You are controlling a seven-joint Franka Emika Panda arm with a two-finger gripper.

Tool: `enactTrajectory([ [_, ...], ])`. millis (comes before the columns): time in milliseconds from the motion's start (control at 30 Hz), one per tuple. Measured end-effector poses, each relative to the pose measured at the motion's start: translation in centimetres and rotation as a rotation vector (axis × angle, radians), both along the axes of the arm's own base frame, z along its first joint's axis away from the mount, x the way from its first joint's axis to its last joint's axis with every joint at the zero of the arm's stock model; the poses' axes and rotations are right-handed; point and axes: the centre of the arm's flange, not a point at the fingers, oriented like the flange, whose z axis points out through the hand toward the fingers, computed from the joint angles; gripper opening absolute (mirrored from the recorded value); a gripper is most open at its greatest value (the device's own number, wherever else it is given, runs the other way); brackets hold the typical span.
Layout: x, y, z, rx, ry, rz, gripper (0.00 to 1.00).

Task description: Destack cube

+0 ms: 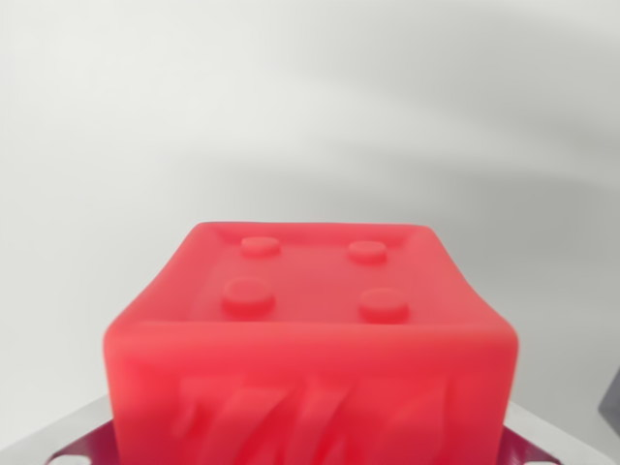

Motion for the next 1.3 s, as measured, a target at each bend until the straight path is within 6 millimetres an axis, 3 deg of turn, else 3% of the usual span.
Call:
enactTrajectory([
  [1300,1.9,7.5,-1.4,0.002,0.0,0.093,0.0],
])
